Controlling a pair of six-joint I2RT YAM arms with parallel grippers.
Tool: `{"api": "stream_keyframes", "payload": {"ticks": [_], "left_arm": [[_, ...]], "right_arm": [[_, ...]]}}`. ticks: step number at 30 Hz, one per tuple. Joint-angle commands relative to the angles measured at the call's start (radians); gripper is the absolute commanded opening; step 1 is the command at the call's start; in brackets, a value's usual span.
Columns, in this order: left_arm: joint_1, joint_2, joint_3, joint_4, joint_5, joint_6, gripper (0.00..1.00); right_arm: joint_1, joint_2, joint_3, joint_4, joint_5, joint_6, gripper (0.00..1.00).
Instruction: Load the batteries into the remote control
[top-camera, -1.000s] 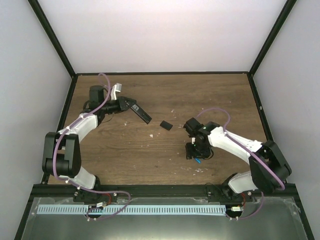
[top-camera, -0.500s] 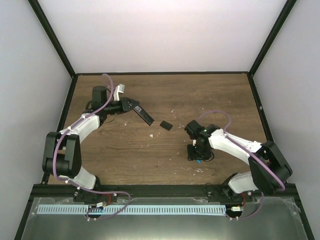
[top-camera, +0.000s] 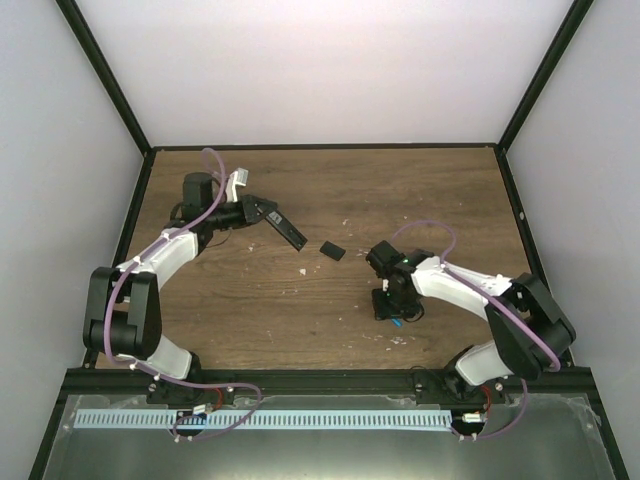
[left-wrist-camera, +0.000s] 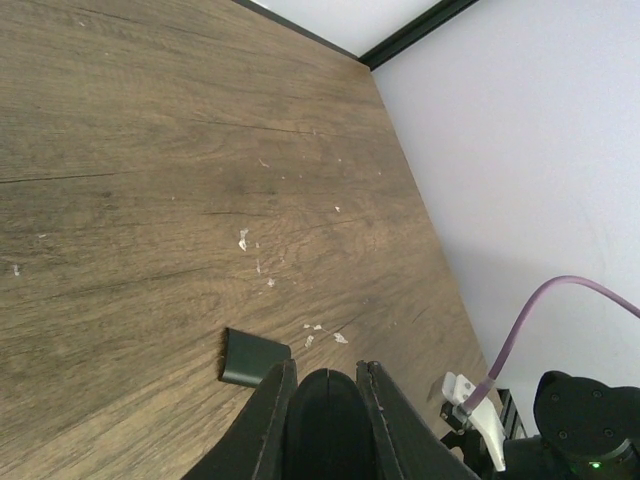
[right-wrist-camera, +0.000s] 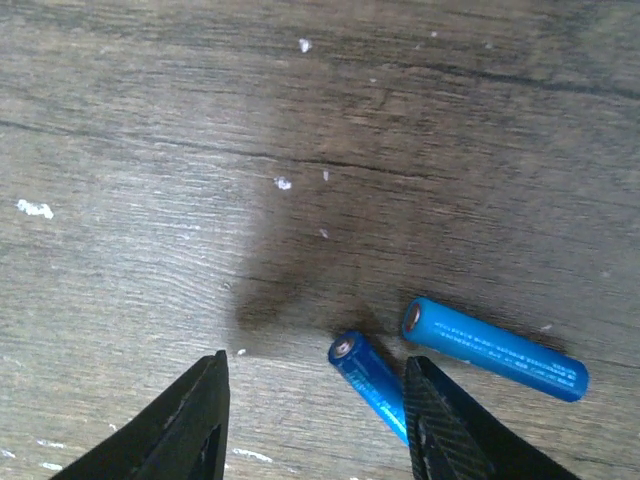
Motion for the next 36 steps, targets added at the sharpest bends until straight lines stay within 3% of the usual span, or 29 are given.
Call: {"api": "stream_keyframes", "payload": {"ticks": [1, 11, 22, 36], "left_arm": [[-0.005, -0.021, 0.001, 0.009, -0.001, -0.004, 0.0], [-0.004, -0.018, 0.006, 0.001, -0.003, 0.002, 0.0], [-0.004, -0.022, 0.003, -0.002, -0.008, 0.007, 0.0], [-0.003, -0.034, -0.007, 0.001, -0.019, 0.017, 0.0]], "right_arm": [[-0.004, 0.014, -0.01, 0.023, 0.012, -0.009, 0.42], [-0.004, 0.021, -0.025, 0.015, 0.007, -0.003, 0.34], [-0.004, 0.049, -0.005, 0.039, -0.015, -0.021, 0.15], [-0.004, 0.169, 0.159, 0.104, -0.024, -0.113, 0.01]]}}
